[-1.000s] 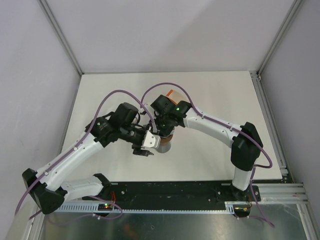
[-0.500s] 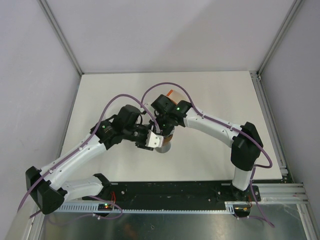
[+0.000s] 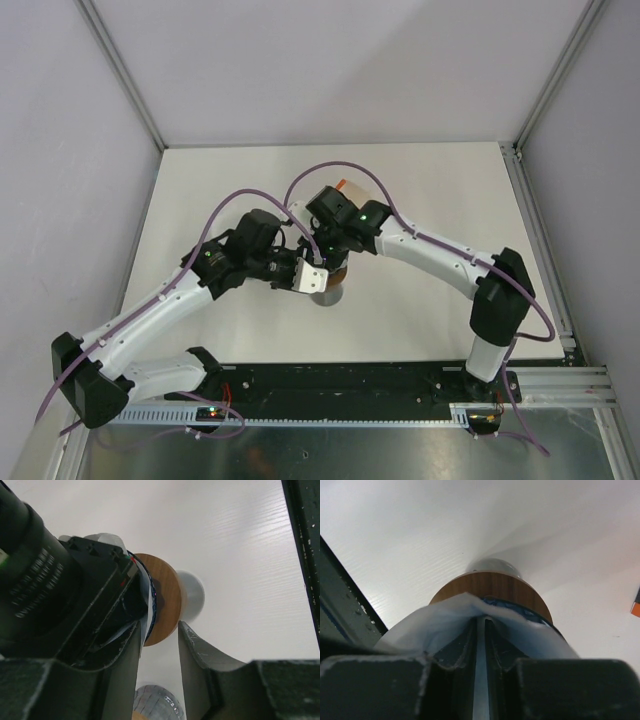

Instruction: Place the coffee filter in the dripper

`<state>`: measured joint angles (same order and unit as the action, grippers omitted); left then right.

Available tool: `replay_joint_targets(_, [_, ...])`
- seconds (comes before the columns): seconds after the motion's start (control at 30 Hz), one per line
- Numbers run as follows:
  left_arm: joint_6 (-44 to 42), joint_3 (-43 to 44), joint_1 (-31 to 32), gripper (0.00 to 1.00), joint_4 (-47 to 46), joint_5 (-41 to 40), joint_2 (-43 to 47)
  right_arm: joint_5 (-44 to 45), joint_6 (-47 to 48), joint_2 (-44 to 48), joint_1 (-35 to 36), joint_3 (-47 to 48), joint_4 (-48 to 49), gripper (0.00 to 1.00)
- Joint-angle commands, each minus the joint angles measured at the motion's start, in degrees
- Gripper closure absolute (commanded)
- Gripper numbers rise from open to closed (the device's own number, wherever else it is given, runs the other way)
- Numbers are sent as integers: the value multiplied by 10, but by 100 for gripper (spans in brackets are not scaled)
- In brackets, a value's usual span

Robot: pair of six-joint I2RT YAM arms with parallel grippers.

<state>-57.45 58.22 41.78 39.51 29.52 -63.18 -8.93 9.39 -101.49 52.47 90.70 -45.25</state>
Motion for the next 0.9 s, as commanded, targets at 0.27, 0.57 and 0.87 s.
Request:
replay_joint_targets(0.27, [9, 0, 2, 60, -7, -14, 1, -12, 7, 73, -10, -1, 21, 77])
replay_joint_targets(0.57, [15, 5, 2, 58, -7, -21, 2, 14, 2, 116, -18, -5, 25, 70])
replay_joint_targets(0.87, [26, 16, 2, 54, -7, -18, 1, 70, -23, 165, -34, -28, 68, 66])
